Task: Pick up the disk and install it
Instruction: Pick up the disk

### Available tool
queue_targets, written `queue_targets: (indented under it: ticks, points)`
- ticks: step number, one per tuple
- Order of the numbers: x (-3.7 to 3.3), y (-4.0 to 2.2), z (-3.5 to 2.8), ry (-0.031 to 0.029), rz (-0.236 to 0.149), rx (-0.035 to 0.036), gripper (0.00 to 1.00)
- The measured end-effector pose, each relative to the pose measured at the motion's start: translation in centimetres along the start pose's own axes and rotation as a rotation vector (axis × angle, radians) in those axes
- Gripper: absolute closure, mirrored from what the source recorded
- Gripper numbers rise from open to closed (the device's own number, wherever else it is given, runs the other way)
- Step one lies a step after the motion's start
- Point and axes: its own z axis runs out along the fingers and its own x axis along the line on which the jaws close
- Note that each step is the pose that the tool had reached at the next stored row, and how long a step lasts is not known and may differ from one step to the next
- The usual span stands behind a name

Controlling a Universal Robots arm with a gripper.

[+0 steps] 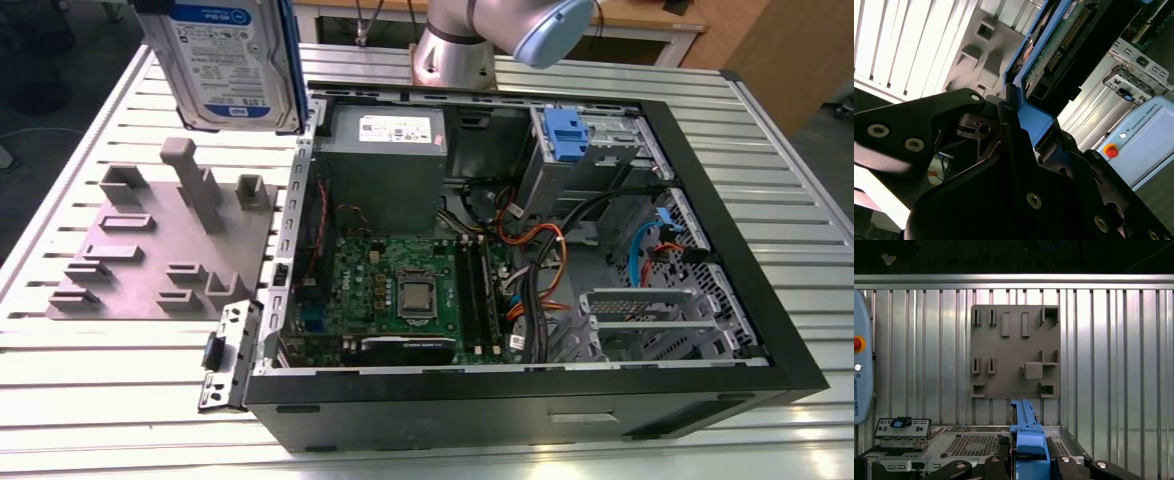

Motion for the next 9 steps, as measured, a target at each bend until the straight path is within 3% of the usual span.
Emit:
queue_targets:
  ticks: [9]
  points:
    - [0.38, -0.22, -0.01, 0.0017, 0.000, -0.0001, 0.64]
